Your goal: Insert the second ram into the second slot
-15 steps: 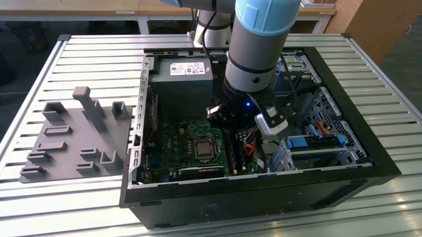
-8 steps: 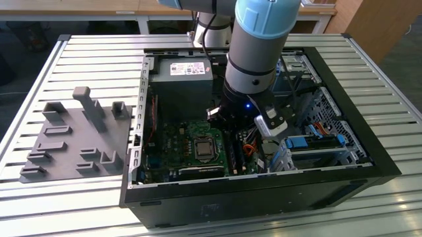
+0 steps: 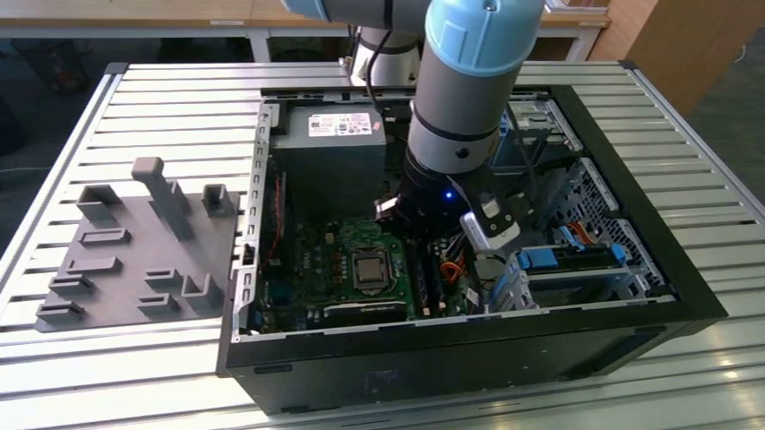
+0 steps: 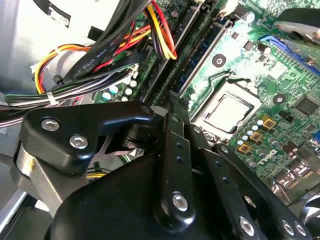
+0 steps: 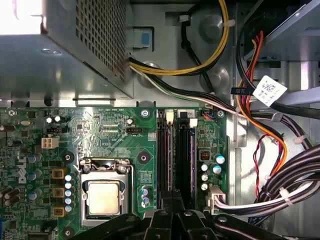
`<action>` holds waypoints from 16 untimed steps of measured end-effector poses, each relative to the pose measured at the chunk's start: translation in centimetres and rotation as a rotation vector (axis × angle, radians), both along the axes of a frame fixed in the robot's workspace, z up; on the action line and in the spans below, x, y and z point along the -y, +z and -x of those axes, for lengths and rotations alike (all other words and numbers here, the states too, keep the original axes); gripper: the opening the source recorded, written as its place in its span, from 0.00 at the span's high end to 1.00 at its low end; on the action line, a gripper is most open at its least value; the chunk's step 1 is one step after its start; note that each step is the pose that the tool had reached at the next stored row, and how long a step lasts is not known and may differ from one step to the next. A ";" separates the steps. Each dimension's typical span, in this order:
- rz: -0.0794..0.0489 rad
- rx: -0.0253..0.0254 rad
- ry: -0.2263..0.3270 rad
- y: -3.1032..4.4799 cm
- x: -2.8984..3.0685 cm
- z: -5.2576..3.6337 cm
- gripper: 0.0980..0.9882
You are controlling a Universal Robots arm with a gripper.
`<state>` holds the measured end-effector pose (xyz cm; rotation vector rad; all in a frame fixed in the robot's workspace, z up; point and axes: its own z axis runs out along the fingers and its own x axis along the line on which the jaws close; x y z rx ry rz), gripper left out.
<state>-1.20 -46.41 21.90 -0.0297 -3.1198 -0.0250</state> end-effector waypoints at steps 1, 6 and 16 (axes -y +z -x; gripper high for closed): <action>0.000 0.0001 0.000 -0.09 -0.01 0.00 0.99; -0.001 0.0003 0.000 -0.31 -0.02 0.00 0.99; -0.001 0.0004 0.000 1.54 -0.02 0.00 0.99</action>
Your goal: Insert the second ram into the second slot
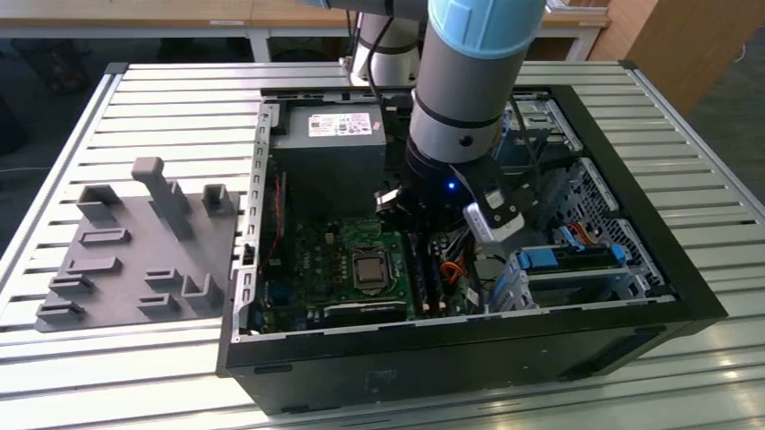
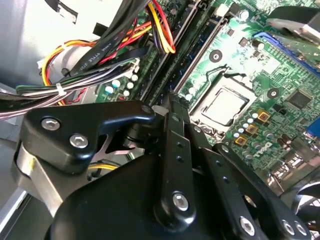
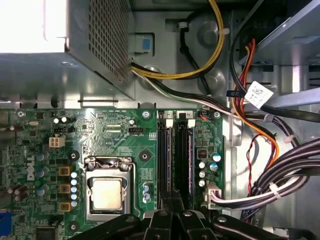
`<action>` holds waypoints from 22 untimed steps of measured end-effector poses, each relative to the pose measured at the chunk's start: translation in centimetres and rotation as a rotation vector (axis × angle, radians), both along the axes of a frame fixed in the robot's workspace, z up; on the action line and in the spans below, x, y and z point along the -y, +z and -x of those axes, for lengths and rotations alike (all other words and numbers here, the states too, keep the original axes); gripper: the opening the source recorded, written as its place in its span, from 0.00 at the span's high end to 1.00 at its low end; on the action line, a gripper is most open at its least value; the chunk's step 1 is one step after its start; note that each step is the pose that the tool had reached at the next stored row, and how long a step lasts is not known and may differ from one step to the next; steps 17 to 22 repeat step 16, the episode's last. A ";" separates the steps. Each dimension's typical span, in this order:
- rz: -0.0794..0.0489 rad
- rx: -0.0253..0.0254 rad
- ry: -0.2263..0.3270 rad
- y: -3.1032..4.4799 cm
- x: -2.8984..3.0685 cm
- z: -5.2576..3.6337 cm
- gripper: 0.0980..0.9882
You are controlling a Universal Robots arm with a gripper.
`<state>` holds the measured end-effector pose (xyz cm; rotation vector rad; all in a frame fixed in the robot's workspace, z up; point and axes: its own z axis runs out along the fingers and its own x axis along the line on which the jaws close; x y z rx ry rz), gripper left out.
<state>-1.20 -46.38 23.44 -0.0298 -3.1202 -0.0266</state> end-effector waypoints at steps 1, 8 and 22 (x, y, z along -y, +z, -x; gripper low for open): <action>0.000 0.0000 0.000 0.07 0.00 0.00 0.99; 0.000 0.0000 0.000 0.36 0.00 0.00 0.99; 0.000 -0.0001 0.000 0.54 0.00 0.00 0.99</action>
